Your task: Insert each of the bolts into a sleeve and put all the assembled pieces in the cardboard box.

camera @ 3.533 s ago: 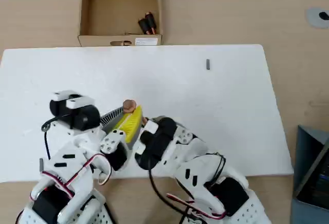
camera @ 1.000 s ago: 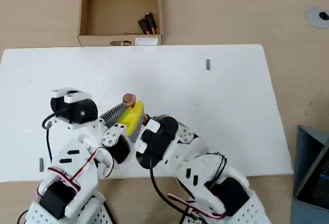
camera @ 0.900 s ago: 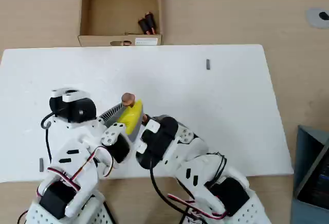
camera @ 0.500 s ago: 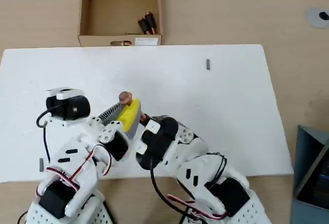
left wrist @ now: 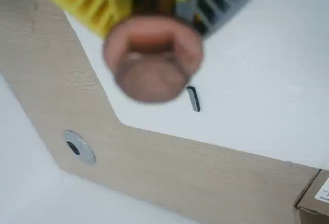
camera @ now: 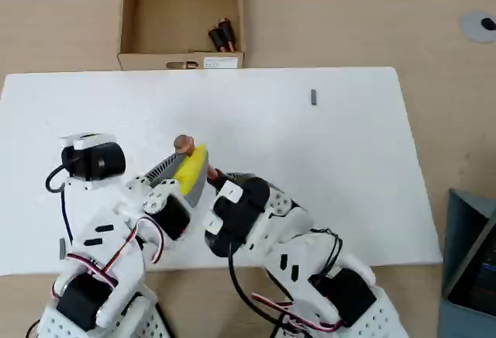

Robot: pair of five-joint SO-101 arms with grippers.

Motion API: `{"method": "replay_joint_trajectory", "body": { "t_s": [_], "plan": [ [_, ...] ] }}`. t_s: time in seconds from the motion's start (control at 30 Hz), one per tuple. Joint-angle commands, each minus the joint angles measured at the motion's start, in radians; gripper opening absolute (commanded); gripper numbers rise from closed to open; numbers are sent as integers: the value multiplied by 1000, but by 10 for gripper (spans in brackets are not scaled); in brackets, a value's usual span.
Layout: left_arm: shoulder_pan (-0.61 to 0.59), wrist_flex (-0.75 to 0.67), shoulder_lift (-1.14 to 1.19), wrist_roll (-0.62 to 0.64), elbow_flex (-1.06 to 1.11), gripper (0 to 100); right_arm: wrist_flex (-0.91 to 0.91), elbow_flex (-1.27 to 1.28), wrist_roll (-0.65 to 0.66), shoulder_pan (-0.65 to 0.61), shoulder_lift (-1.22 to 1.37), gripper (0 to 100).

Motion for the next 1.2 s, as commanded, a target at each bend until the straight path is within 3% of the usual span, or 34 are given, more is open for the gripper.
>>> {"method": "replay_joint_trajectory", "body": {
  "t_s": [0.0,0.43,1.03,1.17],
  "plan": [
    [-2,-3,1,18,-34,2,-46,-18,9,-15,-117,9],
    [9,35,1,64,-5,2,-46,-19,9,-15,-117,9],
    [161,189,-1,58,-14,7,-48,-18,11,-15,-117,9],
    [152,192,1,57,-12,114,-48,-18,11,-15,-117,9]
  ]
}}
